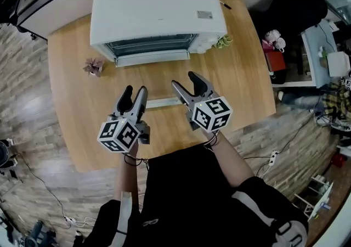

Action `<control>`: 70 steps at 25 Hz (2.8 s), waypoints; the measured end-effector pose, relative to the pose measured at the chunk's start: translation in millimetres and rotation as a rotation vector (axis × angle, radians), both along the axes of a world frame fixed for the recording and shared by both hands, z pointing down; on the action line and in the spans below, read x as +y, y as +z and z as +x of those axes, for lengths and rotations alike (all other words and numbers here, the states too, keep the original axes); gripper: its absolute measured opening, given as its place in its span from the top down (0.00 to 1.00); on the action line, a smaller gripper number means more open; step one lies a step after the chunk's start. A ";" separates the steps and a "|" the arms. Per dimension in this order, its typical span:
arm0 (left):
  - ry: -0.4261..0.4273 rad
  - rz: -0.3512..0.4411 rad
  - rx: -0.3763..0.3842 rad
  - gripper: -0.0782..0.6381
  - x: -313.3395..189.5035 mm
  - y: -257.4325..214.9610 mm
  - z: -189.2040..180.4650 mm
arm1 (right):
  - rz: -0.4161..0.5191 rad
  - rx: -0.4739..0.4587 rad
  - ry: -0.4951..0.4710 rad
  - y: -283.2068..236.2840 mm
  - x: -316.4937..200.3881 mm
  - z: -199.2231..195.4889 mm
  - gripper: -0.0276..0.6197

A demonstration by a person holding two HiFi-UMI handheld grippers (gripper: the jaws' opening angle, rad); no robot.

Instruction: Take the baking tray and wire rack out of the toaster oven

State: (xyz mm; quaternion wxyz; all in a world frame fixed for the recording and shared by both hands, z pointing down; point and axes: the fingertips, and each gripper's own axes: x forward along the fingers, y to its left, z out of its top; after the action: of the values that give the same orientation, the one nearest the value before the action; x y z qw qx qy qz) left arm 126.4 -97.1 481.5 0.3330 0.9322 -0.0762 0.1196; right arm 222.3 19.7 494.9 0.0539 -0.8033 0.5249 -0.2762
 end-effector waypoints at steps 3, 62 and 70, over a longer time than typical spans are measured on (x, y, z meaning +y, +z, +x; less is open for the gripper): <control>0.003 -0.045 0.014 0.55 -12.5 8.9 18.3 | 0.011 -0.012 0.030 7.5 -12.0 12.9 0.50; -0.234 -0.193 0.078 0.73 -109.3 63.1 116.5 | 0.361 -0.468 0.375 54.5 -71.3 134.9 0.84; -0.222 -0.207 0.060 0.73 -89.2 66.9 88.1 | 0.337 -0.468 0.375 57.7 -51.9 105.3 0.83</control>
State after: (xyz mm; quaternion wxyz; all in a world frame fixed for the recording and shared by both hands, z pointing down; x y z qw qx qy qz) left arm 214.5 -186.2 548.4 0.4408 0.8818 -0.1560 0.0615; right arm 327.7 -32.2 552.5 0.3546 -0.7804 0.3797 -0.3479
